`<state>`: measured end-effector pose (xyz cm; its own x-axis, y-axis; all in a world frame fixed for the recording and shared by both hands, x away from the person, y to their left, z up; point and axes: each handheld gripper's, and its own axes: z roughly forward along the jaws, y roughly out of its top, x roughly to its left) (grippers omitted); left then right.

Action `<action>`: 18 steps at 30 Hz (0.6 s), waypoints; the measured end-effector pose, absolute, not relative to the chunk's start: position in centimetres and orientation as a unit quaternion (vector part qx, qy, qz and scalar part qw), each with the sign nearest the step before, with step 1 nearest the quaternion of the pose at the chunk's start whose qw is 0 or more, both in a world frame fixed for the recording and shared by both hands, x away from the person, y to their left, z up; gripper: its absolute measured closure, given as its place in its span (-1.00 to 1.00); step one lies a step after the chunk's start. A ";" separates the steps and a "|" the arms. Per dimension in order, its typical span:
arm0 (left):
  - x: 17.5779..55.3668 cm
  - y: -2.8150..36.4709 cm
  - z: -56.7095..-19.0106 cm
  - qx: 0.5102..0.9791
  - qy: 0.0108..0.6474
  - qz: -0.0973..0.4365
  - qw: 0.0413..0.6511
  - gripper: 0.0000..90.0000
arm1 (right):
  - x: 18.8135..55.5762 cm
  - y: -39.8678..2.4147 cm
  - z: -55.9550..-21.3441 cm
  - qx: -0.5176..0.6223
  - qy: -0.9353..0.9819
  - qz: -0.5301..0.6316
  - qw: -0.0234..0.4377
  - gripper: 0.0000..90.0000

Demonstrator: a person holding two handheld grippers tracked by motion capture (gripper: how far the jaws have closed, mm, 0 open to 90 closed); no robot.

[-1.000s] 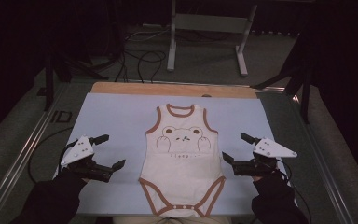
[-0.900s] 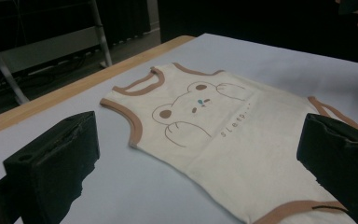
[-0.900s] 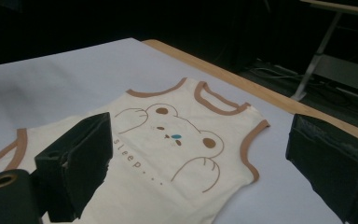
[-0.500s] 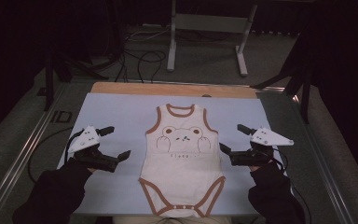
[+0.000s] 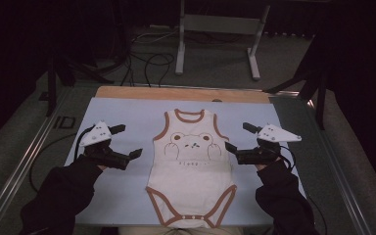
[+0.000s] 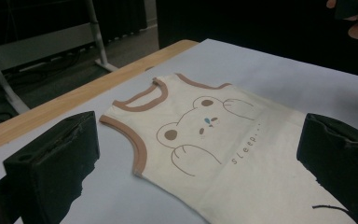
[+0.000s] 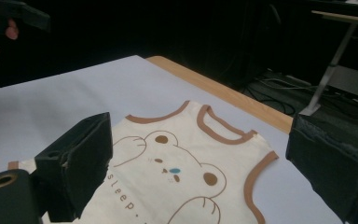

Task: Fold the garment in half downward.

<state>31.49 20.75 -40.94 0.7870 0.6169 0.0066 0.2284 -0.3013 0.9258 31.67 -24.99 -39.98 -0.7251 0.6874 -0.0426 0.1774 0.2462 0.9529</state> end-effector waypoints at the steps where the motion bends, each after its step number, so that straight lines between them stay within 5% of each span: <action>1: 31.7 20.7 -41.0 0.786 0.270 0.184 0.525 -1.00 | 31.8 -24.9 -40.0 0.287 0.754 0.541 0.237 -0.84; 18: 35.0 18.6 -40.4 0.794 0.273 0.175 0.513 -1.00 | 35.6 -22.6 -40.7 0.291 0.768 0.525 0.222 -0.84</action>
